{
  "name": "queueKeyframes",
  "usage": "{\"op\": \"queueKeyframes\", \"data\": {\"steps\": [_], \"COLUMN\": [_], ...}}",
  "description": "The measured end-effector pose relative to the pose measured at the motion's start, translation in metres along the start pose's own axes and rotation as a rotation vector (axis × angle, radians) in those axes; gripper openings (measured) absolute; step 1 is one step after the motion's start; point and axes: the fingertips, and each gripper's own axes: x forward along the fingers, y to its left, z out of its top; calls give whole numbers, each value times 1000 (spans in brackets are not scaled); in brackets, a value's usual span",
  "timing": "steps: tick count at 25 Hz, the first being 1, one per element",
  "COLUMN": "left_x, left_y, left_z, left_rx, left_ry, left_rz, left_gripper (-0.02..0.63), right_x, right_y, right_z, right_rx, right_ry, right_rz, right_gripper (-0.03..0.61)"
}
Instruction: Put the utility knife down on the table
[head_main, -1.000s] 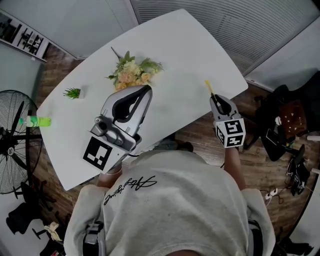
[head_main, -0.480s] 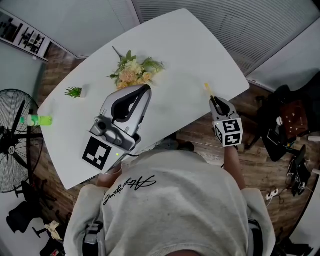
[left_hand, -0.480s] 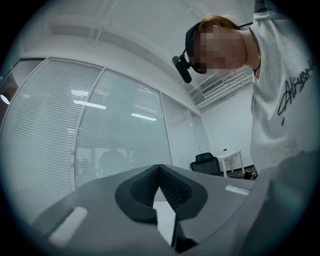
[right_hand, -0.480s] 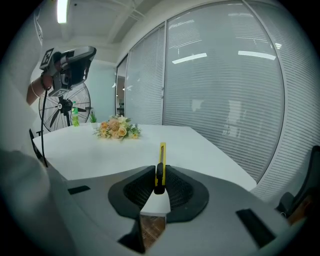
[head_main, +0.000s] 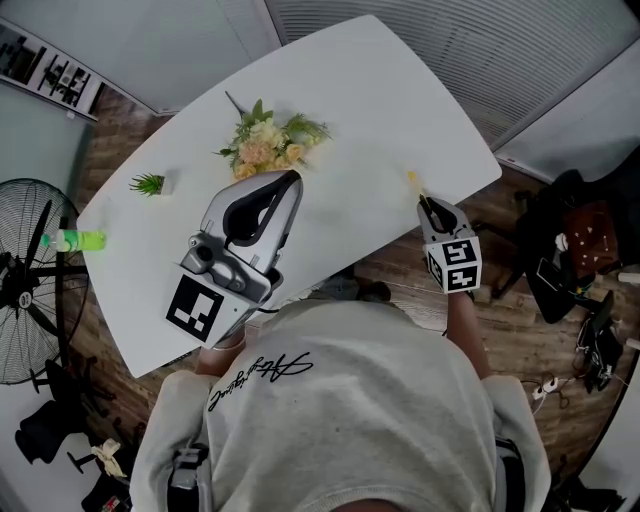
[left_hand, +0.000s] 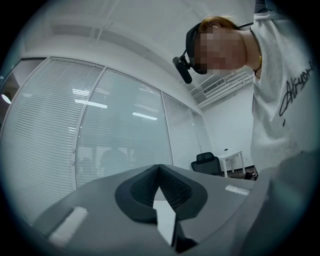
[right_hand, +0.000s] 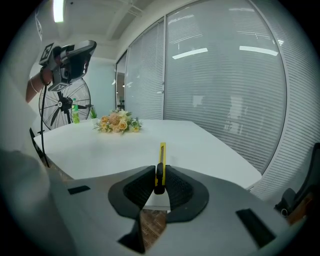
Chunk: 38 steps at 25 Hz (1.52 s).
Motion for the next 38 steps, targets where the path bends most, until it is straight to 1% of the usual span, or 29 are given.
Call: {"op": "queueKeyframes", "data": {"steps": [14,21,24,29,38], "left_x": [1,3,4,6,11], "left_y": [4,4,5,5,2], "left_z": [-3,-5,-4,-3,-2], "left_rx": [-4,-6,-7,-11,-16], "left_ry": [6,9,6,0,-8], "left_rz": [11,9,8,5,-11], "left_gripper": [-4,-5,-4,-5,-3], "right_x": [8,9,9,9,9], "right_y": [2,4,3,2,3], "right_z": [-14,-16,-16,-16,-15], "right_rx": [7,-15,11,88,81], "right_ry": [45,59,60,56,72], "right_rz": [15,15,24,42,33], "right_gripper": [63,63,63,63,67]}}
